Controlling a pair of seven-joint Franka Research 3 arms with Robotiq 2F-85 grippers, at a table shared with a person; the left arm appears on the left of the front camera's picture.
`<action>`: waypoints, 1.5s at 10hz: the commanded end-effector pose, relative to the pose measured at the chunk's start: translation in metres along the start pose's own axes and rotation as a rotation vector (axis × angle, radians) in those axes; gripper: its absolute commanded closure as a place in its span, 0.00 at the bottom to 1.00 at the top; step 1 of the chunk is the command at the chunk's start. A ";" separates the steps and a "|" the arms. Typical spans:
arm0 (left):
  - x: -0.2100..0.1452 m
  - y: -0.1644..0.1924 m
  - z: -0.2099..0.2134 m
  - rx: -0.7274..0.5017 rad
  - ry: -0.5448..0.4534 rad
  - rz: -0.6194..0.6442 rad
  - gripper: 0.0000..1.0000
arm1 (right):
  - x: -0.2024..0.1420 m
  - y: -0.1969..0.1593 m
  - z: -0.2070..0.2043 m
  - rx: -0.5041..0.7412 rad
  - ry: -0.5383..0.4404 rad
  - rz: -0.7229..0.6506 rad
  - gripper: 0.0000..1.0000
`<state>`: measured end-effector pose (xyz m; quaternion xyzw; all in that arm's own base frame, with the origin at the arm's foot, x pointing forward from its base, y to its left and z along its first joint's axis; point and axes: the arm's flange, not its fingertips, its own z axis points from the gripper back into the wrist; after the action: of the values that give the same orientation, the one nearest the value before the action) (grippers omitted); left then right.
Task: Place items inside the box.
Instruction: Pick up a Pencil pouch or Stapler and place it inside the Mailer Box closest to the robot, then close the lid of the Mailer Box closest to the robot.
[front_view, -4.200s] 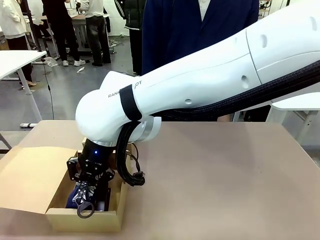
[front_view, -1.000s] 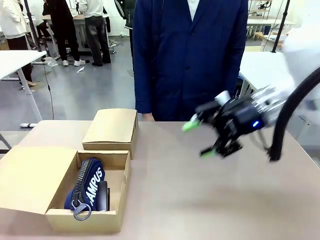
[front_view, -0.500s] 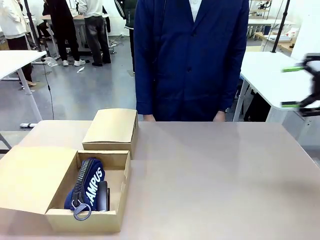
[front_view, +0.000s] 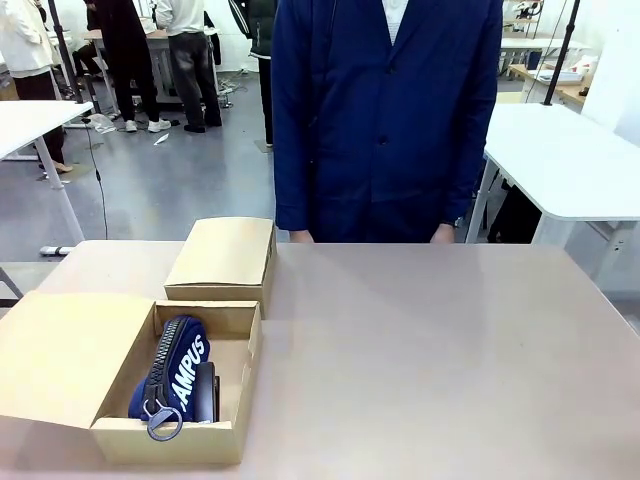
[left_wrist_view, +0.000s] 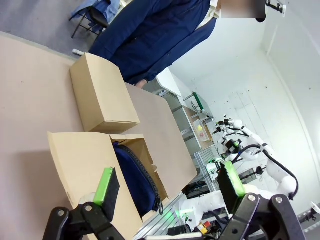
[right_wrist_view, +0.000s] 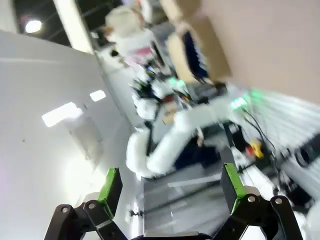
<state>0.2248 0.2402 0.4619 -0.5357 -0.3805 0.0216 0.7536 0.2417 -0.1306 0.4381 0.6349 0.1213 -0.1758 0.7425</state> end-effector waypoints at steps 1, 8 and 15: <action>0.001 -0.002 -0.001 -0.022 -0.019 -0.021 0.00 | 0.007 0.028 -0.004 0.059 -0.078 0.056 0.00; 0.001 -0.002 -0.001 -0.022 -0.019 -0.021 0.00 | 0.007 0.028 -0.004 0.059 -0.078 0.056 0.00; -0.007 -0.026 -0.027 0.056 -0.049 -0.384 0.00 | 0.007 0.028 -0.004 0.059 -0.078 0.056 0.00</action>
<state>0.2264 0.2340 0.4675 -0.5063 -0.4102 -0.0253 0.7581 0.2606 -0.1255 0.4578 0.6535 0.0741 -0.1770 0.7322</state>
